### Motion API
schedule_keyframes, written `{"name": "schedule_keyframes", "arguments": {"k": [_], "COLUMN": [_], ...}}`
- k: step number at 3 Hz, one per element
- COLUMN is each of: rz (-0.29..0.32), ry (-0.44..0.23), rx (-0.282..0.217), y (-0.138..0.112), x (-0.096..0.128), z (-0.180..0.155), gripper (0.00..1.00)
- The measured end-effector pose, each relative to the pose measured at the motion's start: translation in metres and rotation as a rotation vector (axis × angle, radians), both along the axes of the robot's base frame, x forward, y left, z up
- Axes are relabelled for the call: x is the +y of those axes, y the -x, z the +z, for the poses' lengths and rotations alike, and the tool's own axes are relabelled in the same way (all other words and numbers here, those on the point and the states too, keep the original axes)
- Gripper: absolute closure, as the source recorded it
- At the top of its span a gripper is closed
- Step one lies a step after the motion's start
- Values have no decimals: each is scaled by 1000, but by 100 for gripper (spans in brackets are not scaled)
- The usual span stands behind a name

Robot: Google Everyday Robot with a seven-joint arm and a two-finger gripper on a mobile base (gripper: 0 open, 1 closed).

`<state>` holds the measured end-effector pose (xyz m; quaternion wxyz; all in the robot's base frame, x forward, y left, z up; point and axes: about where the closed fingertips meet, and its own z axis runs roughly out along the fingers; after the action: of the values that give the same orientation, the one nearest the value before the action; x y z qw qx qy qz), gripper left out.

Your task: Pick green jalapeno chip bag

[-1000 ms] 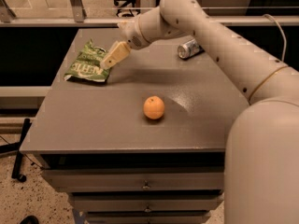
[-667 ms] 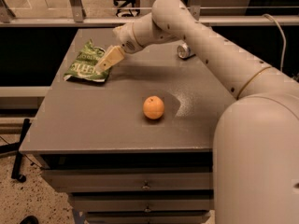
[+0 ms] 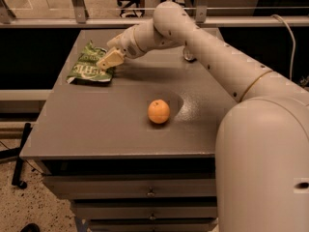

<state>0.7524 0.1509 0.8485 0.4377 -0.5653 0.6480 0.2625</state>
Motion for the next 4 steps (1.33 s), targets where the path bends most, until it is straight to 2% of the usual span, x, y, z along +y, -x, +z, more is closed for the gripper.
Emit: {"name": "schedule_keyframes", "arguments": {"k": [2,3,4], "rz": [-7,1,6], "ry": [-27,-66,-126], "rx": [-31,-65,-115], "y": [3,10,18], "x": [-2,-7,-15], "z": [14,31,56], "gripper": [85,100,100]}}
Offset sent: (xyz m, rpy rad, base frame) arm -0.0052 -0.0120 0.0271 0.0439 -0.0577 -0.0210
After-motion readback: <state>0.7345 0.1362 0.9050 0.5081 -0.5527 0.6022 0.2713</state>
